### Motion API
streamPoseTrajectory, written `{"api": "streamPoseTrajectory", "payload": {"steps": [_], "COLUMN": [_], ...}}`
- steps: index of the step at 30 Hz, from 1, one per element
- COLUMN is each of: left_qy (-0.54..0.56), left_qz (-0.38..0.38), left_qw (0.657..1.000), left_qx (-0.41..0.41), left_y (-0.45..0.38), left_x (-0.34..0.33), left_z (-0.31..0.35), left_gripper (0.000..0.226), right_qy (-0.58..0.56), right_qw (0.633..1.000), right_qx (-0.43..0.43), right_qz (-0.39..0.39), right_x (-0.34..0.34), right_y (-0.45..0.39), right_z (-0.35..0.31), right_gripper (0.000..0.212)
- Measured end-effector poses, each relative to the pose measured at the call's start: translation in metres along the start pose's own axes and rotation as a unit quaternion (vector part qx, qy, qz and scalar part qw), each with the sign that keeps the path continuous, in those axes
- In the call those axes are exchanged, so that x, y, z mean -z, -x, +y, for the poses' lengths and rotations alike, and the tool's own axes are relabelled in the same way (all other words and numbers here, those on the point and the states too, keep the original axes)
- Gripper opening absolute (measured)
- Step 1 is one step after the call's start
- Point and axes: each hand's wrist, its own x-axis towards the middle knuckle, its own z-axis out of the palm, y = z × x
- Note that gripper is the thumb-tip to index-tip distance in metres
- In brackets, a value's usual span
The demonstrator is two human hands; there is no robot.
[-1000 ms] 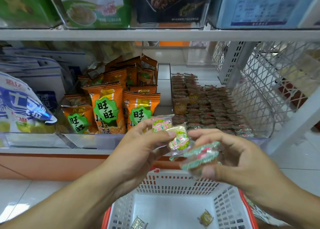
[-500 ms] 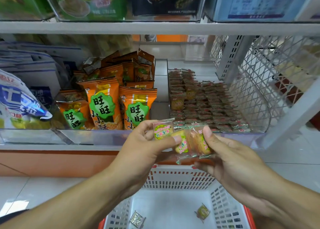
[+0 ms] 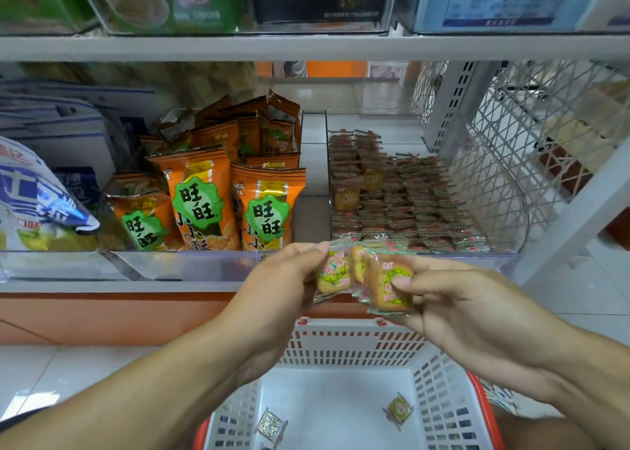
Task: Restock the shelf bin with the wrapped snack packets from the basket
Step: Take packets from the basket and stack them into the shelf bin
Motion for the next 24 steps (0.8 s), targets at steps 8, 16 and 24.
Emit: {"api": "streamPoseTrajectory", "payload": {"steps": [8, 16, 24], "left_qy": [-0.003, 0.103, 0.253], "left_qz": [0.003, 0.058, 0.032], "left_qw": [0.999, 0.988, 0.960], "left_qx": [-0.040, -0.104, -0.119], "left_y": [0.000, 0.001, 0.004], "left_x": [0.004, 0.003, -0.007], "left_z": [0.008, 0.012, 0.014], "left_gripper": [0.014, 0.008, 0.018], "right_qy": [0.072, 0.000, -0.110], "right_qw": [0.997, 1.000, 0.993], "right_qx": [-0.008, 0.018, 0.006], "right_qz": [-0.011, -0.018, -0.051], "right_x": [0.007, 0.003, -0.020], "right_y": [0.001, 0.002, -0.001], "right_z": [-0.007, -0.007, 0.016], "right_gripper": [0.046, 0.042, 0.038]}}
